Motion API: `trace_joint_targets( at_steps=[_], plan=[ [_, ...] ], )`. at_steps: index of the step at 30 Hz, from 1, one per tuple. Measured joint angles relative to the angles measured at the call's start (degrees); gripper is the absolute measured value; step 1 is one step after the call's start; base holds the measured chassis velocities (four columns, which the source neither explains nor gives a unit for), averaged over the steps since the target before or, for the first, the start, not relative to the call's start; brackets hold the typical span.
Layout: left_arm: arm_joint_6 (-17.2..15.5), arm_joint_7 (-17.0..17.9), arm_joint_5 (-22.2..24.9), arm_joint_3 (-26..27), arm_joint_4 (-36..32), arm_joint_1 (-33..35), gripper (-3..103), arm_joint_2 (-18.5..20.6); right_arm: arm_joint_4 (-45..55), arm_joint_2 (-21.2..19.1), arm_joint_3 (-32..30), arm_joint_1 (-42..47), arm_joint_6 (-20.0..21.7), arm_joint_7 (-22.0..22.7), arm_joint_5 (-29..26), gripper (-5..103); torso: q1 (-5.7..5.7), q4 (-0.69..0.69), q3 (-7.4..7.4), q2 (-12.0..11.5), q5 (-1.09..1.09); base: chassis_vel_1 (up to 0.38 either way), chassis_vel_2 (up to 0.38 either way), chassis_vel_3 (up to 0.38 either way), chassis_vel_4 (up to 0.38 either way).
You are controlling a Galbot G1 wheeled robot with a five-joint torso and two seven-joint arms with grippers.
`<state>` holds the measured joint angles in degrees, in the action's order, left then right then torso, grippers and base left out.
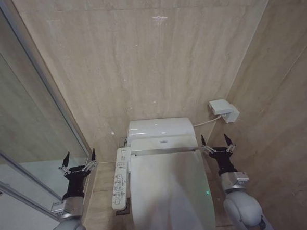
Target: Open the toilet lid, clean the toilet bowl with a toilet brush, close the toilet lid, and flush.
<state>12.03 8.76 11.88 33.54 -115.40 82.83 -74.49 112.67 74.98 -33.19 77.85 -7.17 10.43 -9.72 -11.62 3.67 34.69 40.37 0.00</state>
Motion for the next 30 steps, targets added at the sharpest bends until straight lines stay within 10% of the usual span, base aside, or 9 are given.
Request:
trace_joint_targets(
  at_steps=[30],
  plan=[
    [0.26, -0.72, -1.33, -0.4, 0.17, 0.4, 100, 0.38, 0.0, 0.0, 0.0, 0.0, 0.0, 0.0, 0.0, 100, -0.01, -0.01, 0.0, 0.0, 0.0, 0.0, 0.0, 0.0, 0.0]
  ],
)
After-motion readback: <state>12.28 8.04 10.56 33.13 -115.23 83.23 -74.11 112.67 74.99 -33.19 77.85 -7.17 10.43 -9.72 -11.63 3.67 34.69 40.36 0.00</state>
